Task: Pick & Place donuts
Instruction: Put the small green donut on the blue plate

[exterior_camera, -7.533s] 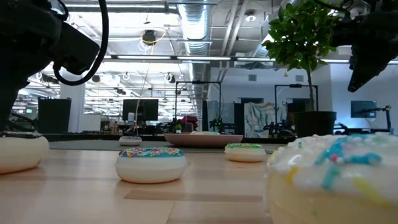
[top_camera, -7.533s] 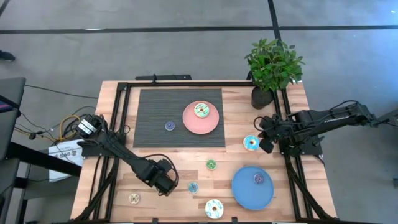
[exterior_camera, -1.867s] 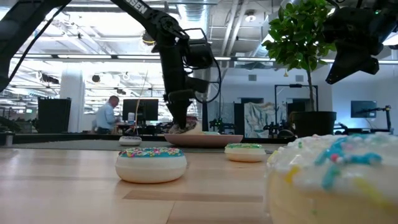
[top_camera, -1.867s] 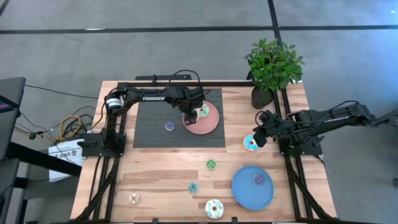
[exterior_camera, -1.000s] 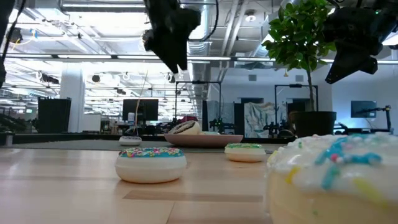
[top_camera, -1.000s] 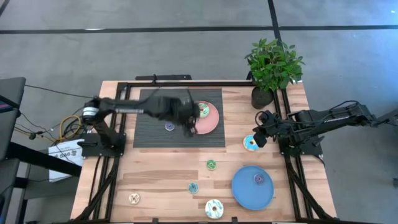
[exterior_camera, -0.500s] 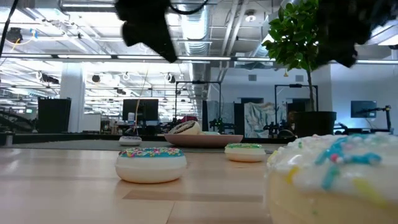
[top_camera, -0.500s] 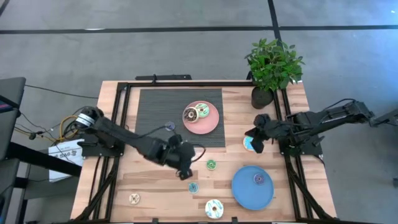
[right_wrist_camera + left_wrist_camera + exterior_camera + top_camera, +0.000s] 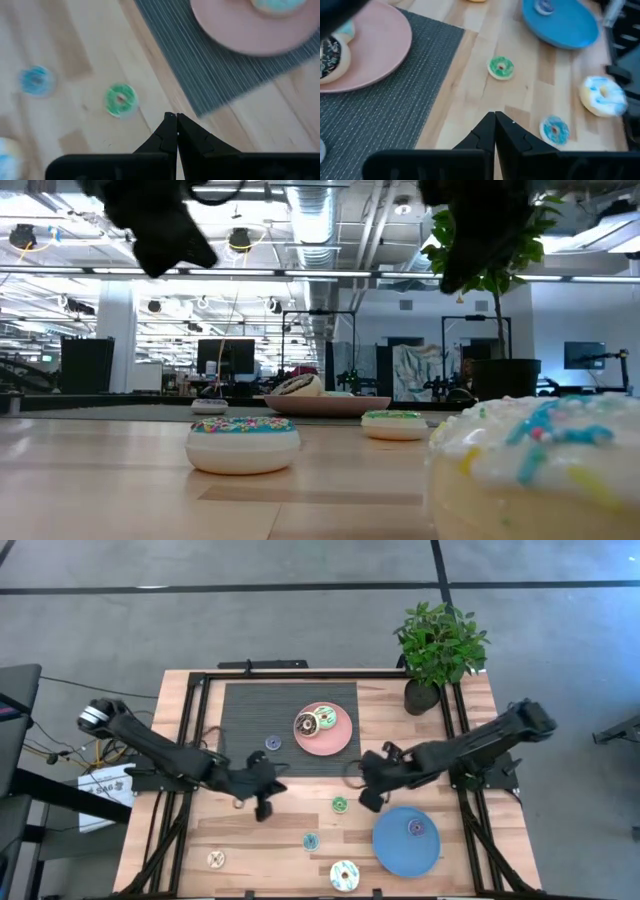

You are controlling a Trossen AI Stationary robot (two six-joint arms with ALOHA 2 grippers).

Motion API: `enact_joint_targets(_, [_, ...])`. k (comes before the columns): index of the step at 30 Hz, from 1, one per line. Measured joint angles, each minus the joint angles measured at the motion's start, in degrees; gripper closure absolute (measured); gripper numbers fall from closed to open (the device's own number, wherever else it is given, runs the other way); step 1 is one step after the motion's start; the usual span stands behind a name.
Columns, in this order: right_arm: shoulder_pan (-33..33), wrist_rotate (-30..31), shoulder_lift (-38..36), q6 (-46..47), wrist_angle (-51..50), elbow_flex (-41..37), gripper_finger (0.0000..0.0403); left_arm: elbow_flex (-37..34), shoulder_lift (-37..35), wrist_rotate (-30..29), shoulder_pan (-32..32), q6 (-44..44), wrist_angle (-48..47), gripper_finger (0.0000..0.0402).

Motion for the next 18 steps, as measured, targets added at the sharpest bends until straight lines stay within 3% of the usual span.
enact_joint_targets(4, [0.0,0.2,10.34,5.11,-10.93,10.9,0.0402,-5.09,-7.71,3.76,-0.07,4.87,-0.16,0.0401])
enact_joint_targets(8, [-0.01,-0.89,17.5,9.08,-14.13,18.15,0.0387,-7.53,-12.6,6.6,-0.07,8.19,-2.79,0.0401])
enact_joint_targets(18, [-2.35,-12.76,25.95,16.35,-8.26,22.71,0.0277,-8.64,-14.81,8.78,-0.04,8.5,-12.76,0.0402])
